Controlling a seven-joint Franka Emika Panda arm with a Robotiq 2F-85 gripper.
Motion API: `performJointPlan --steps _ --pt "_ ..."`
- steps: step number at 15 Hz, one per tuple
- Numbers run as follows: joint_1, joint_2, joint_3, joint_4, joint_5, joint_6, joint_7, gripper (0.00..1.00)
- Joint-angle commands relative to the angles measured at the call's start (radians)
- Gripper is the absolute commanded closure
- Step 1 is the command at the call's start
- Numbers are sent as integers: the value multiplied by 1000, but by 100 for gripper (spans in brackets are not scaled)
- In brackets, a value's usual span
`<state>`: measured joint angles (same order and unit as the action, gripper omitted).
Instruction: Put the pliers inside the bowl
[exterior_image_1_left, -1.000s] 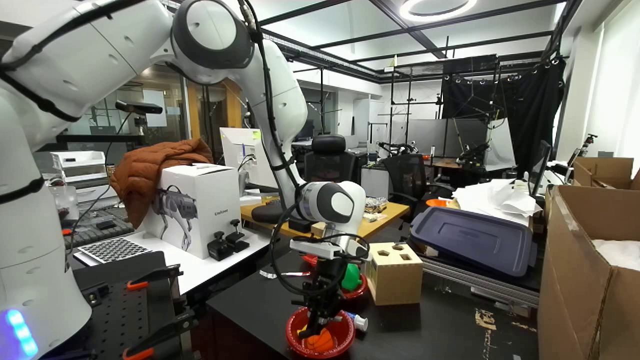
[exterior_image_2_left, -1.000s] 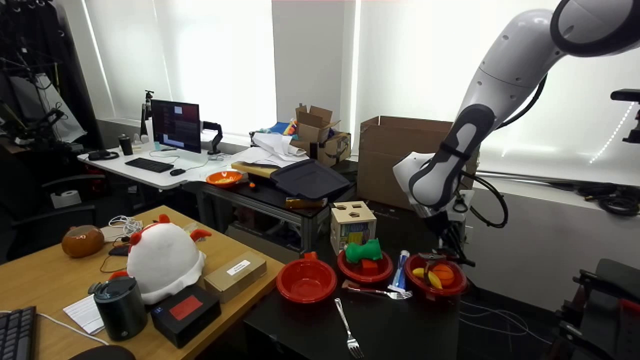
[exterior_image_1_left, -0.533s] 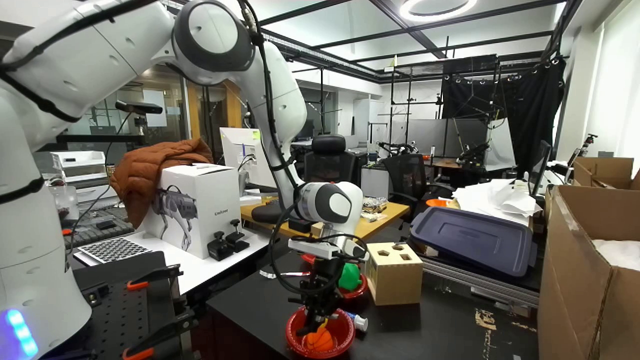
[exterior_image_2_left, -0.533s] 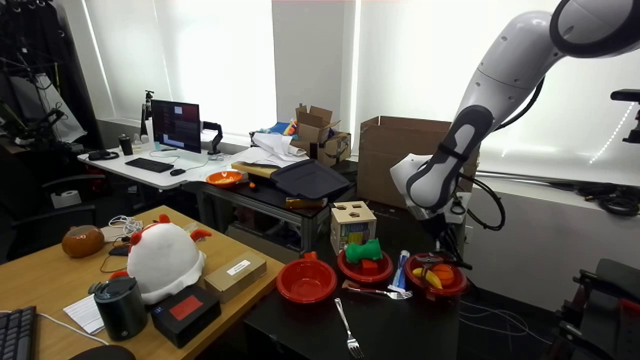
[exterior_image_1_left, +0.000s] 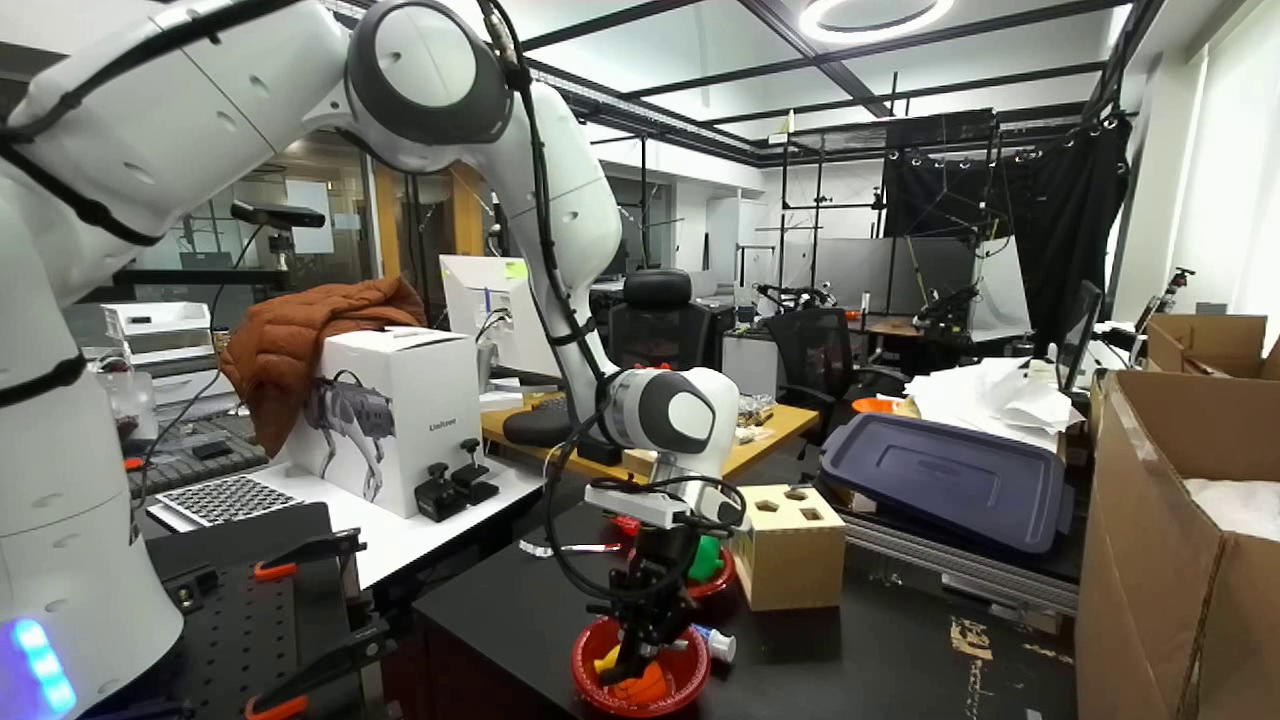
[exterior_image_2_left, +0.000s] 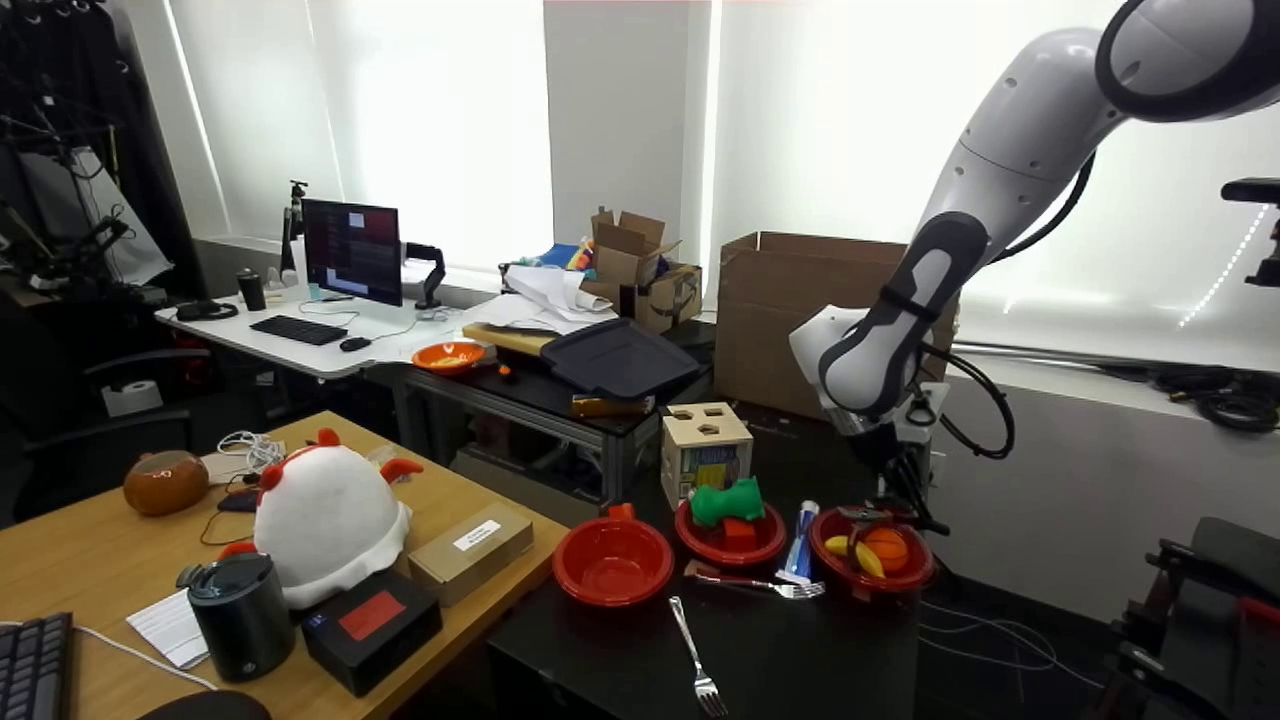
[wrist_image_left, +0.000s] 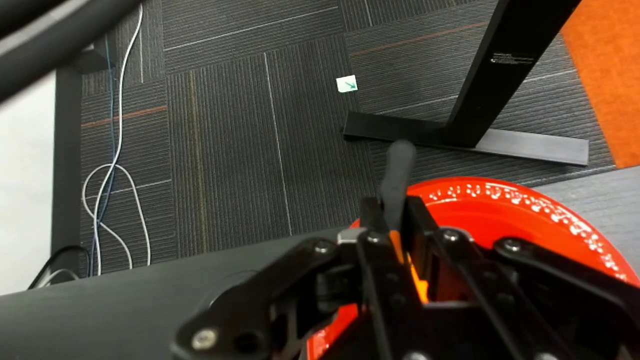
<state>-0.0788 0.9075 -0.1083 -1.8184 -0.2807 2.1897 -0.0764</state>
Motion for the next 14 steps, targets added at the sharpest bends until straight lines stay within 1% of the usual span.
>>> performJointPlan --steps 1,3,4,5,6,9,10,11,12,14 --pt "-10 -10 8 8 14 -32 -40 93" --pt "-20 -15 22 4 19 -38 -81 100" --pt "-19 -14 23 6 21 -45 -87 100" --pt "-20 -16 25 7 24 -53 -92 74" --pt "-22 -18 28 5 25 -55 -102 73" --pt "-23 -34 30 -6 23 -44 -118 53" --pt "-24 -41 31 -11 23 -43 -124 44" --pt "-21 -52 27 -17 19 -38 -124 38" --pt "-19 -64 24 -25 14 -34 -125 29" --pt "-15 -103 20 -50 5 -43 -132 16"
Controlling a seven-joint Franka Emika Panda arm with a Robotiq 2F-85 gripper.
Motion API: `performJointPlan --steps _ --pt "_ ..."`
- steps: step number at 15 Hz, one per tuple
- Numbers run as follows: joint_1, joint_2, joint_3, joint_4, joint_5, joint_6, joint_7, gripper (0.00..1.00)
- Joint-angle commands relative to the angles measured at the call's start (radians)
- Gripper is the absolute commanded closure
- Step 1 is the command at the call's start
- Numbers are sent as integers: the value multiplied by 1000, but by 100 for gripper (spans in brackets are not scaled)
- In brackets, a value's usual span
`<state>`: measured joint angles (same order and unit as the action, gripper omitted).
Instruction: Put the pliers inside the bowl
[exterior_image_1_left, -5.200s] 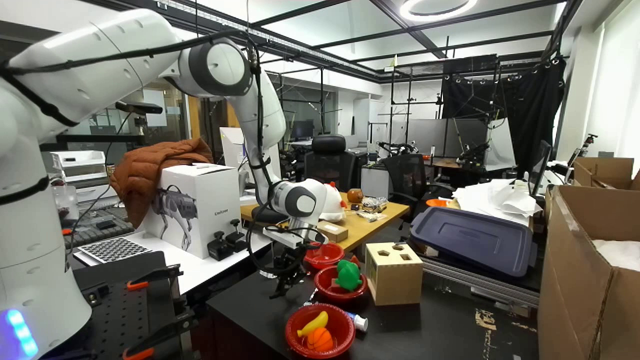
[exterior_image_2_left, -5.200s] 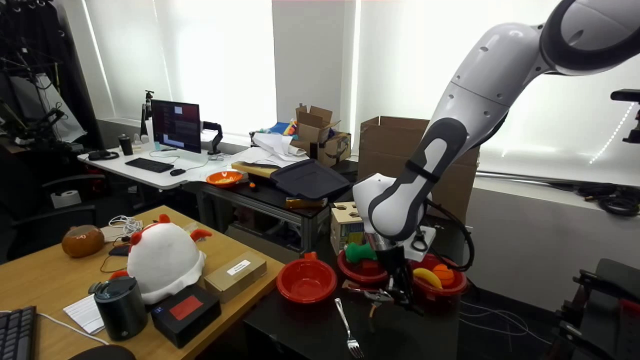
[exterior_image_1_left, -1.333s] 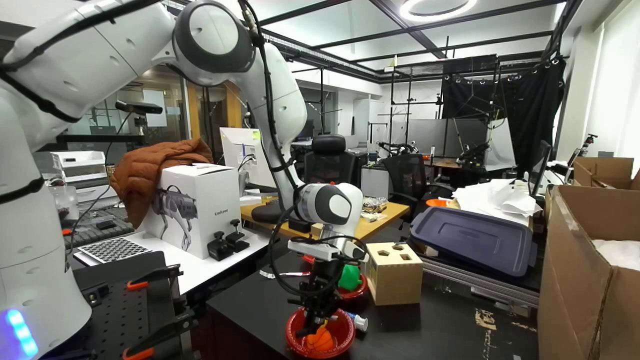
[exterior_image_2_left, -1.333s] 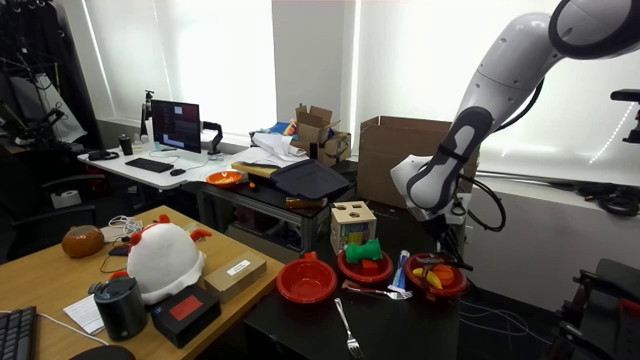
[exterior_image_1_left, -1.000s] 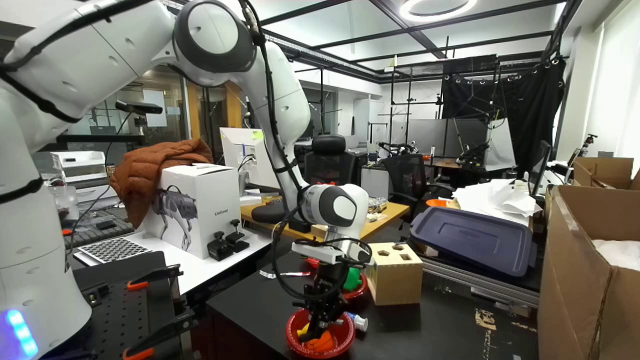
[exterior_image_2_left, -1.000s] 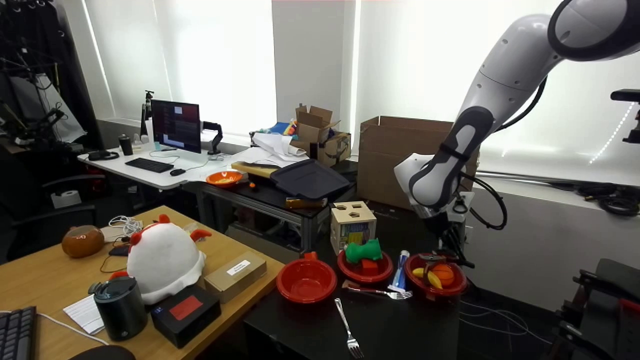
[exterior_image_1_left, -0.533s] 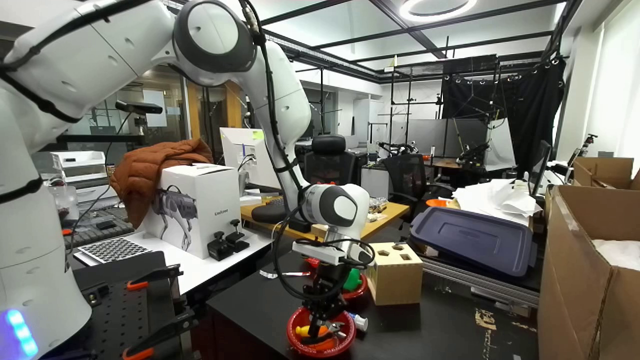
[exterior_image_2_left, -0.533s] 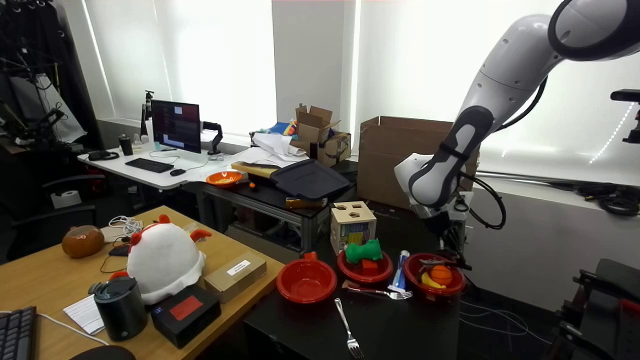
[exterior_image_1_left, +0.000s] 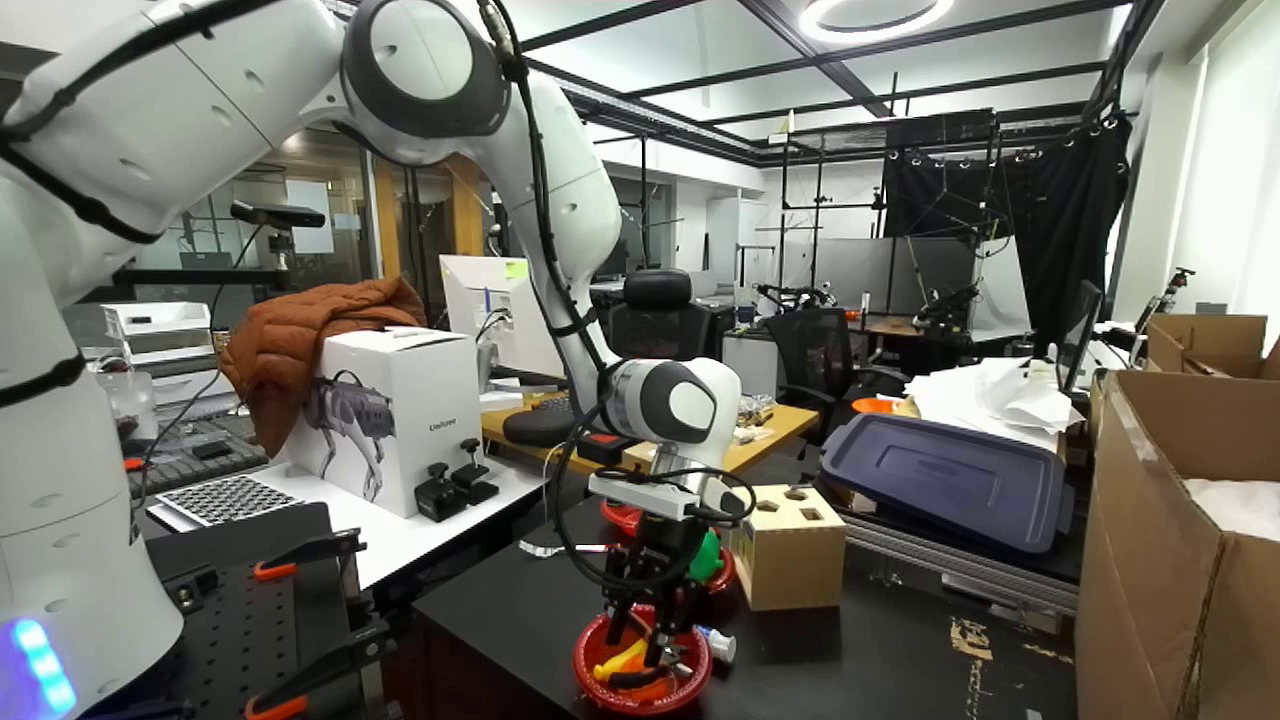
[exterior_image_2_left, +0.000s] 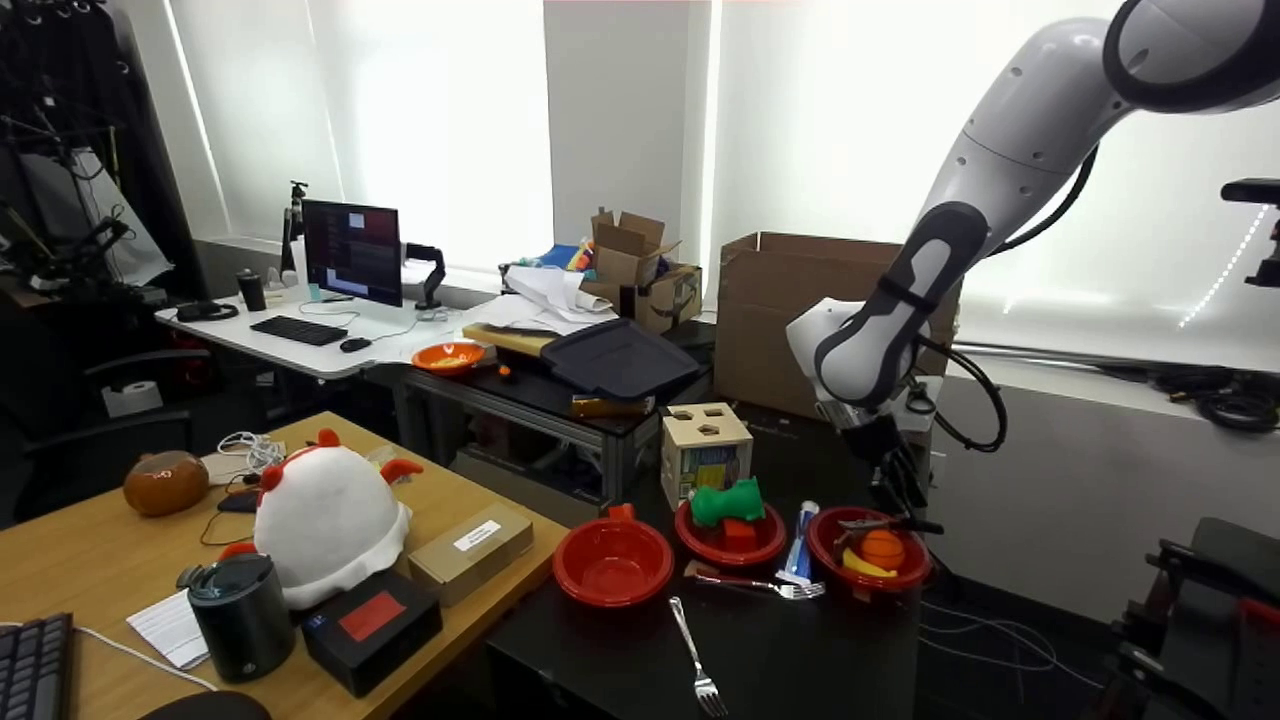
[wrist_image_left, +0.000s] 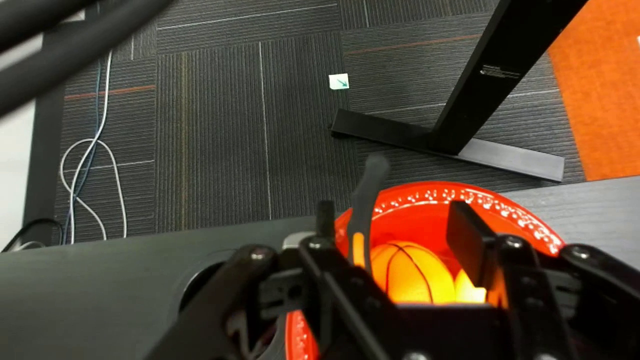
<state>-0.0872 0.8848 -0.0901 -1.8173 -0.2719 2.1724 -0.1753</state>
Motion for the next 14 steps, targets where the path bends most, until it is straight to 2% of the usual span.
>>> performJointPlan --steps 1,2,3,8,14 --pt "-4 -98 0 -62 -8 -23 -32 7" --pt "-3 -120 0 -78 -14 -13 -41 1" --pt "-4 -139 3 -90 -15 -7 -49 0" --pt "-12 -209 27 -138 -3 41 -88 0" --pt "10 -286 45 -166 -5 105 -72 0"
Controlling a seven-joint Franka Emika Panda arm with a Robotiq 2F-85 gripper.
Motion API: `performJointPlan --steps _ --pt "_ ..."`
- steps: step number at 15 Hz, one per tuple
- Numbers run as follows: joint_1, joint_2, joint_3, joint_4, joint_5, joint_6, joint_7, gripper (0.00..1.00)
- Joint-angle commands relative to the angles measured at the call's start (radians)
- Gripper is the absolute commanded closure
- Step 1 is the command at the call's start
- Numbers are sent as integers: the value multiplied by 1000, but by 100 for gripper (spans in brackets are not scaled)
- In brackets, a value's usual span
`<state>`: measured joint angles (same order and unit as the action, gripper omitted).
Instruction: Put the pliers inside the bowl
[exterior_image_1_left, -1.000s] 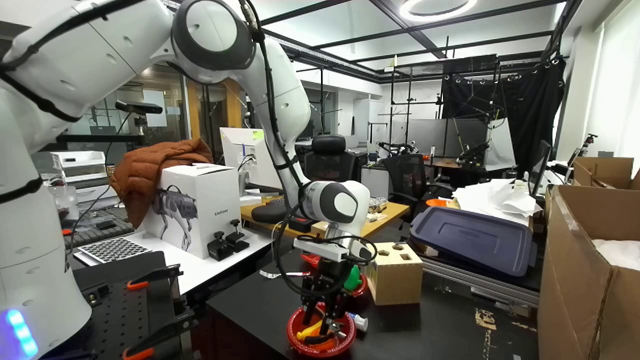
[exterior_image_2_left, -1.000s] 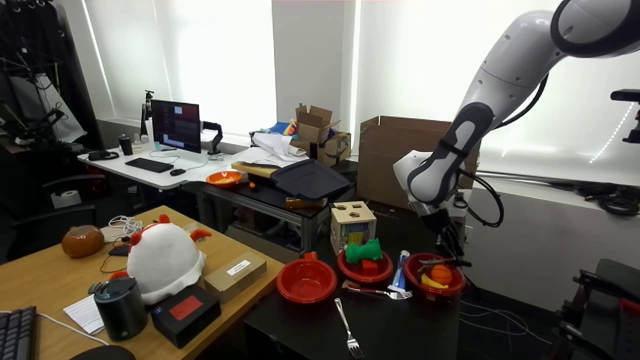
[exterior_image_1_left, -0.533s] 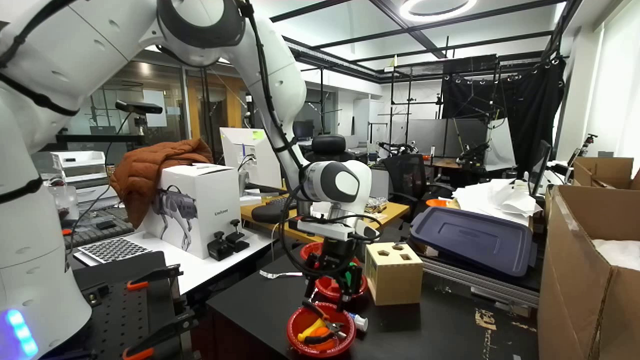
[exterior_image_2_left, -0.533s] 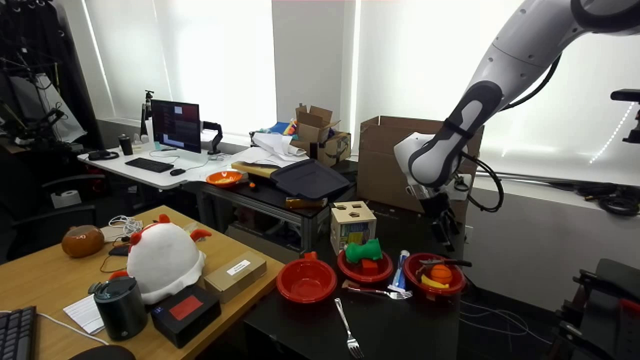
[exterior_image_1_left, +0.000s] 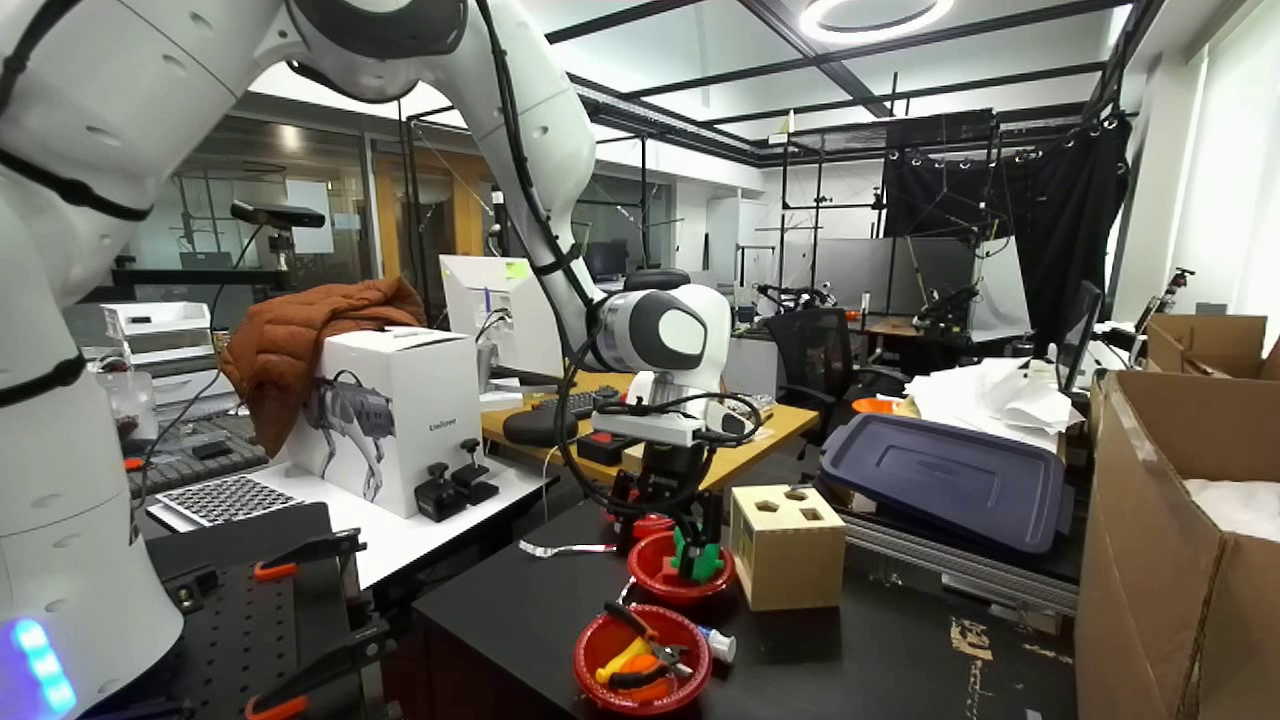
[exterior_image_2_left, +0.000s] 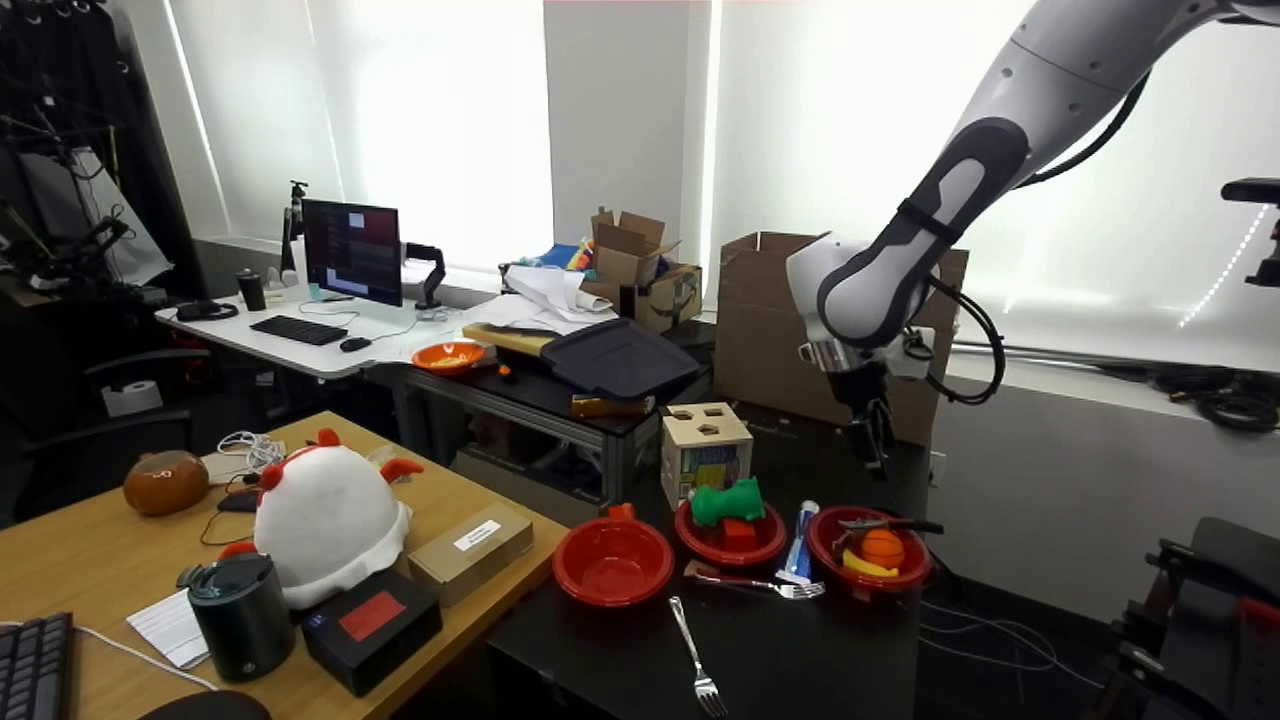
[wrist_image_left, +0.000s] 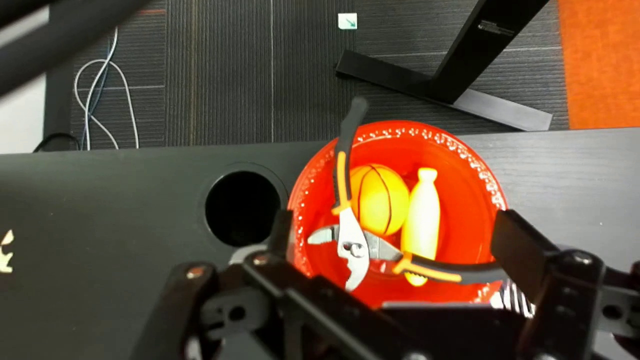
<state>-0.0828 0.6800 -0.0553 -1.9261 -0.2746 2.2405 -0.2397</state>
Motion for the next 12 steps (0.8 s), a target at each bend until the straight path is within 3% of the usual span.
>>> performJointPlan --steps 1,5,12 --pt "9 -96 17 -54 -4 39 -16 0" --pt "14 -139 54 -27 -6 31 -92 0" --pt "32 -182 59 49 -46 -13 -192 0"
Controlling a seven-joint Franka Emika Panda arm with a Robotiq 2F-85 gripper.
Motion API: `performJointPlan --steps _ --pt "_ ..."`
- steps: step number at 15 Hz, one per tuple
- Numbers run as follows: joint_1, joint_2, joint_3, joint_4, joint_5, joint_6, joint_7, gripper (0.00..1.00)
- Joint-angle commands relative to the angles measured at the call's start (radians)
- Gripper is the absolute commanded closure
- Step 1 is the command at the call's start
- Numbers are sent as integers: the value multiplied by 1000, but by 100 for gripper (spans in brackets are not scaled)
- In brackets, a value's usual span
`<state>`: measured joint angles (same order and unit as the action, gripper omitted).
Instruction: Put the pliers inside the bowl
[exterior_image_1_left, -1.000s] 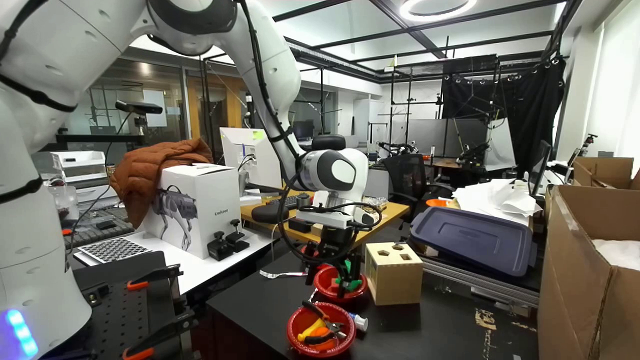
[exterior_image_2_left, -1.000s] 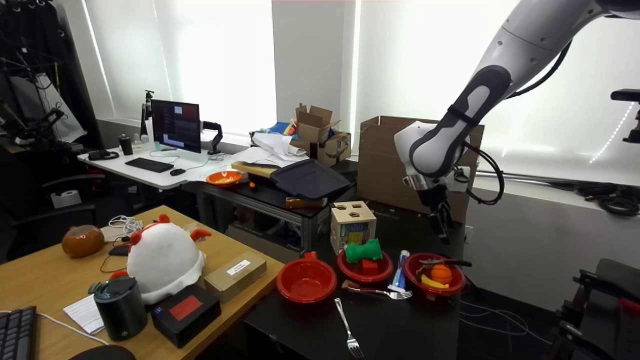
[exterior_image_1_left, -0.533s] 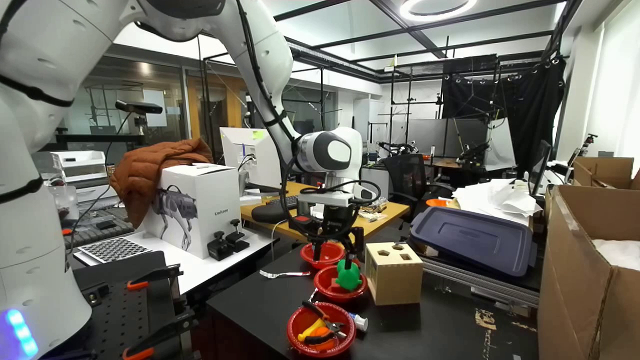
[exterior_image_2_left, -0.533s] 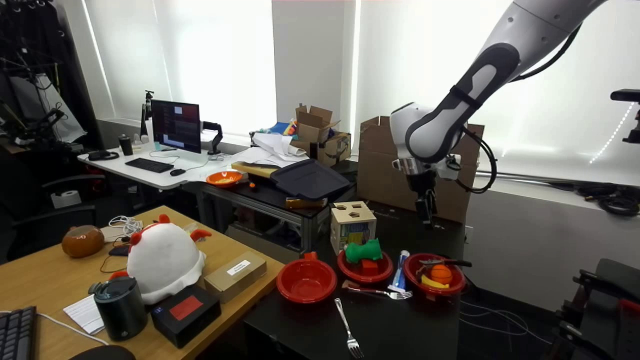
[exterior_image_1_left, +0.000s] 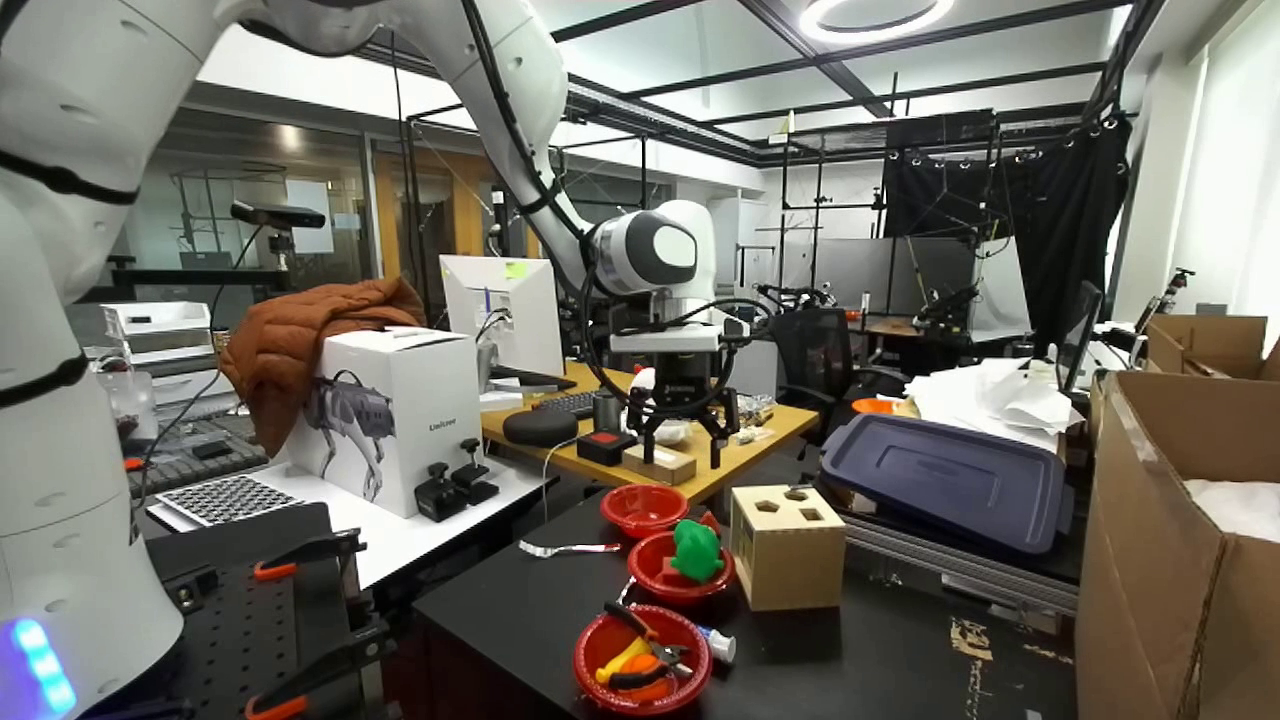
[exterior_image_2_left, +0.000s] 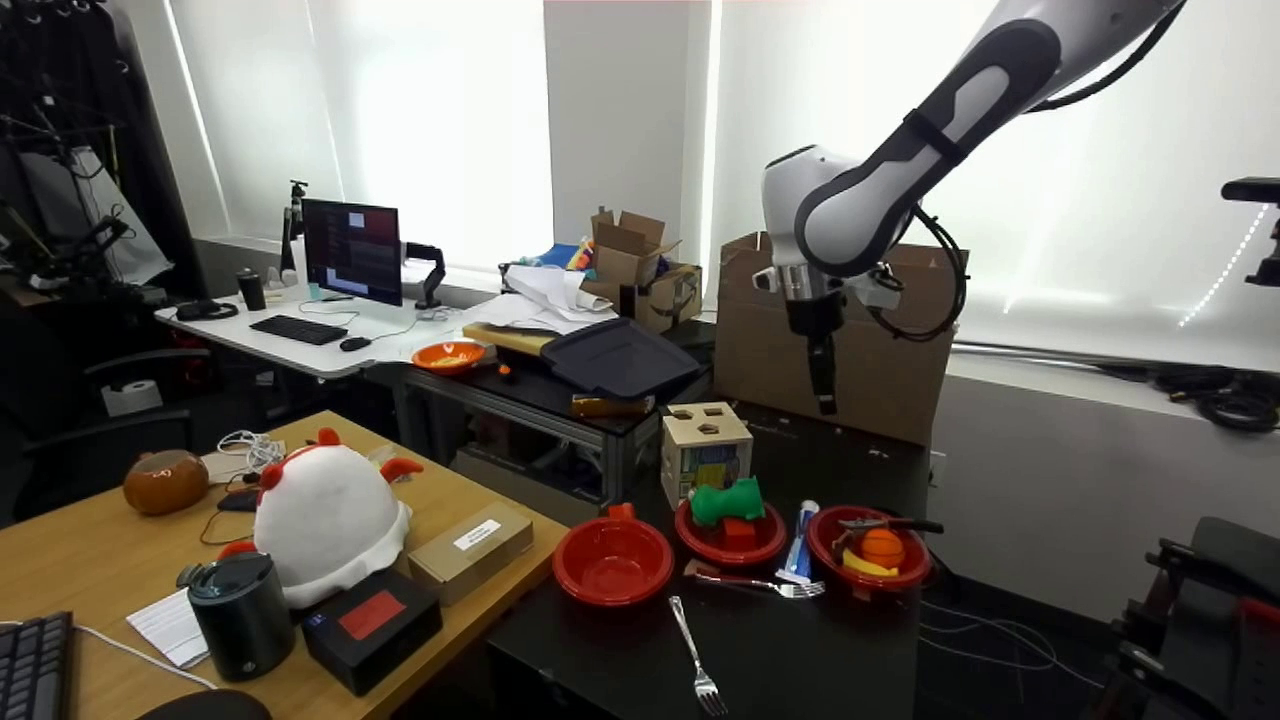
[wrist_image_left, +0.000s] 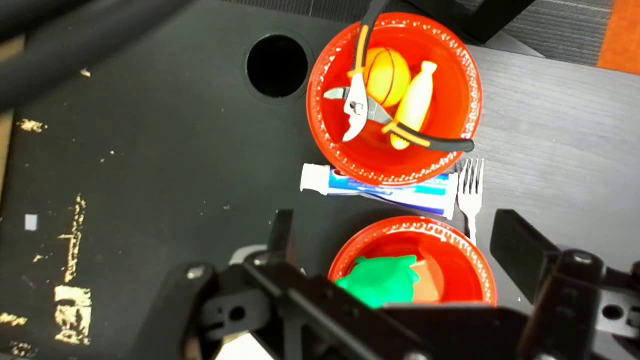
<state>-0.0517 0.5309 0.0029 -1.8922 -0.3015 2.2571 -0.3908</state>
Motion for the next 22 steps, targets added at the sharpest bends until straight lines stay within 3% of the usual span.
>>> performJointPlan --steps 1,11,22 --pt "0 -40 1 19 -18 -23 -49 0" --pt "-8 -61 6 45 -4 -7 -88 0" --pt "-13 -82 0 40 20 9 -43 0"
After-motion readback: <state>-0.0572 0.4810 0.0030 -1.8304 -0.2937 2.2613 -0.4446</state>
